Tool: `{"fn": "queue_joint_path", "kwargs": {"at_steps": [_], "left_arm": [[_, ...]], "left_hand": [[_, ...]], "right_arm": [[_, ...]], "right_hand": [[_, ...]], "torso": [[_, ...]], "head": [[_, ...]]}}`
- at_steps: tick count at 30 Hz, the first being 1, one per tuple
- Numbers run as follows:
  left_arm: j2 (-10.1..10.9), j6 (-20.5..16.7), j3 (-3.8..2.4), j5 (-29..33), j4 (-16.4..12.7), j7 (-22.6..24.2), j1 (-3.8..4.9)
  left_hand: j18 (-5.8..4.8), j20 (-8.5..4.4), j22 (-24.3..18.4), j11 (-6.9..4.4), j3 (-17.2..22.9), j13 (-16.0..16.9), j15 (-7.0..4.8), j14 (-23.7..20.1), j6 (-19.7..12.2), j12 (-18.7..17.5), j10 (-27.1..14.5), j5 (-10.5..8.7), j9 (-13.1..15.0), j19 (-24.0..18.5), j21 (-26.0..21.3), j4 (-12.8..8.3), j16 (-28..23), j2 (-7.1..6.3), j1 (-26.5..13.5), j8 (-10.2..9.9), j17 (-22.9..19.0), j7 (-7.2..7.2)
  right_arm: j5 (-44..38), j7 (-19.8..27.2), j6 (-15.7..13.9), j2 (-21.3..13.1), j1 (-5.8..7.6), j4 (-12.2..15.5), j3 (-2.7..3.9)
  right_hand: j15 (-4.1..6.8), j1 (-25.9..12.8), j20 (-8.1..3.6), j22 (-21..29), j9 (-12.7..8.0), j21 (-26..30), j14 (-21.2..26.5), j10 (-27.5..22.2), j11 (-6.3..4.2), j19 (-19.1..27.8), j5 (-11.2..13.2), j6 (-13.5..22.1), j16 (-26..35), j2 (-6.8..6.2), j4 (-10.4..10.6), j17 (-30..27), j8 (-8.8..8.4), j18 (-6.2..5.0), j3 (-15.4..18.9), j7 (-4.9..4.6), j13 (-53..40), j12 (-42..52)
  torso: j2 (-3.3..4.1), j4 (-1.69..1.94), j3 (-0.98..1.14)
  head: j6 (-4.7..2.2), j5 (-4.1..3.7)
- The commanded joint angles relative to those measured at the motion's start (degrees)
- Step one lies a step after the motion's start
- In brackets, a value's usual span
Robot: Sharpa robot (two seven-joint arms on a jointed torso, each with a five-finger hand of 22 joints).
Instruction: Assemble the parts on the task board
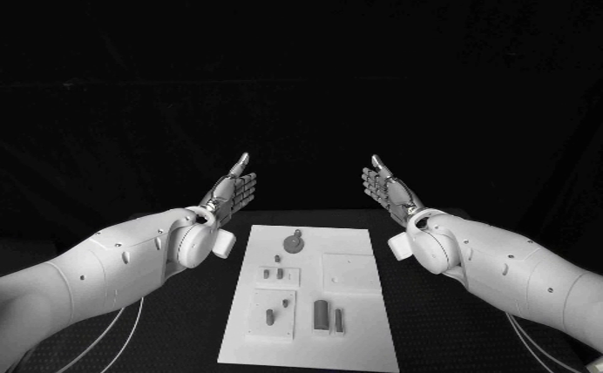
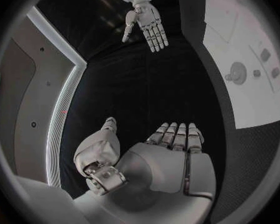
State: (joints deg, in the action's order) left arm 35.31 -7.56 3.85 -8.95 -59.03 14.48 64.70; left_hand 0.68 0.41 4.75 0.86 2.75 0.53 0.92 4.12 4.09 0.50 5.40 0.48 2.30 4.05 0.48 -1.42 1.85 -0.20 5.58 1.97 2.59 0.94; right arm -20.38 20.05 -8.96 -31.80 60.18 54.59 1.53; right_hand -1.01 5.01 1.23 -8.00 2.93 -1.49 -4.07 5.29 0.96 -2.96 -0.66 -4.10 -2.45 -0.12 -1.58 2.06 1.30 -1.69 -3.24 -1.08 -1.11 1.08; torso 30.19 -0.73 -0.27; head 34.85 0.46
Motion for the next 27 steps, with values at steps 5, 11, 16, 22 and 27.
{"fn": "queue_joint_path", "kwargs": {"at_steps": [5, 11, 16, 22, 27], "left_arm": [[3.9, -18.8, -1.64, 4.8, -13.3, 8.4, -1.86], [7.0, -28.9, -2.89, 7.1, -23.3, 12.3, -3.38], [8.7, -34.5, -3.6, 8.5, -28.9, 14.5, -4.23], [9.4, -36.6, -3.85, 8.9, -30.9, 15.3, -4.54], [9.4, -36.6, -3.85, 8.9, -30.9, 15.3, -4.54]], "left_hand": [[-0.68, -0.41, -4.7, -0.86, -2.8, -0.5, -0.92, -4.1, -4.1, -0.5, -5.4, -0.48, -2.3, -4.1, -0.5, 1.4, -1.8, 0.2, -5.6, -2.0, -2.6, -0.94], [-0.68, -0.41, -4.7, -0.86, -2.8, -0.5, -0.92, -4.1, -4.1, -0.5, -5.4, -0.48, -2.3, -4.1, -0.5, 1.4, -1.8, 0.2, -5.6, -2.0, -2.6, -0.94], [-0.68, -0.41, -4.7, -0.86, -2.8, -0.5, -0.92, -4.1, -4.1, -0.5, -5.4, -0.48, -2.3, -4.1, -0.5, 1.4, -1.8, 0.2, -5.6, -2.0, -2.6, -0.94], [-0.68, -0.41, -4.7, -0.86, -2.8, -0.5, -0.92, -4.1, -4.1, -0.5, -5.4, -0.48, -2.3, -4.1, -0.5, 1.4, -1.8, 0.2, -5.6, -2.0, -2.6, -0.94], [-0.68, -0.41, -4.7, -0.86, -2.8, -0.5, -0.92, -4.1, -4.1, -0.5, -5.4, -0.48, -2.3, -4.1, -0.5, 1.4, -1.8, 0.2, -5.6, -2.0, -2.6, -0.94]], "right_arm": [[9.4, 4.9, -16.0, -4.8, 0.01, 13.2, -0.52], [14.8, 7.3, -25.4, -8.8, 0.0, 24.1, -1.02], [18.4, 8.9, -31.7, -11.4, -0.01, 31.3, -1.35], [20.2, 9.7, -34.9, -12.8, -0.02, 35.0, -1.52], [20.4, 9.7, -35.2, -12.9, -0.02, 35.4, -1.53]], "right_hand": [[1.01, -5.0, -1.23, 8.0, -2.9, 1.5, 4.1, -5.3, -0.96, 3.0, 0.7, 4.1, 2.4, 0.12, 1.6, -2.1, -1.3, 1.69, 3.2, 1.08, 1.1, -1.1], [1.01, -5.0, -1.23, 8.0, -2.9, 1.5, 4.1, -5.3, -0.96, 3.0, 0.7, 4.1, 2.4, 0.12, 1.6, -2.1, -1.3, 1.69, 3.2, 1.08, 1.1, -1.1], [1.01, -5.0, -1.23, 8.0, -2.9, 1.5, 4.1, -5.3, -0.96, 3.0, 0.7, 4.1, 2.4, 0.12, 1.6, -2.1, -1.3, 1.69, 3.2, 1.08, 1.1, -1.1], [1.01, -5.0, -1.23, 8.0, -2.9, 1.5, 4.1, -5.3, -0.96, 3.0, 0.7, 4.1, 2.4, 0.12, 1.6, -2.1, -1.3, 1.69, 3.2, 1.08, 1.1, -1.1], [1.01, -5.0, -1.23, 8.0, -2.9, 1.5, 4.1, -5.3, -0.96, 3.0, 0.7, 4.1, 2.4, 0.12, 1.6, -2.1, -1.3, 1.69, 3.2, 1.08, 1.1, -1.1]], "torso": [[0.99, 0.73, 0.27], [0.99, 0.73, 0.27], [0.99, 0.73, 0.27], [0.99, 0.73, 0.27], [0.99, 0.73, 0.27]], "head": [[-0.48, -0.46], [-0.48, -0.46], [-0.48, -0.46], [-0.48, -0.46], [-0.48, -0.46]]}}
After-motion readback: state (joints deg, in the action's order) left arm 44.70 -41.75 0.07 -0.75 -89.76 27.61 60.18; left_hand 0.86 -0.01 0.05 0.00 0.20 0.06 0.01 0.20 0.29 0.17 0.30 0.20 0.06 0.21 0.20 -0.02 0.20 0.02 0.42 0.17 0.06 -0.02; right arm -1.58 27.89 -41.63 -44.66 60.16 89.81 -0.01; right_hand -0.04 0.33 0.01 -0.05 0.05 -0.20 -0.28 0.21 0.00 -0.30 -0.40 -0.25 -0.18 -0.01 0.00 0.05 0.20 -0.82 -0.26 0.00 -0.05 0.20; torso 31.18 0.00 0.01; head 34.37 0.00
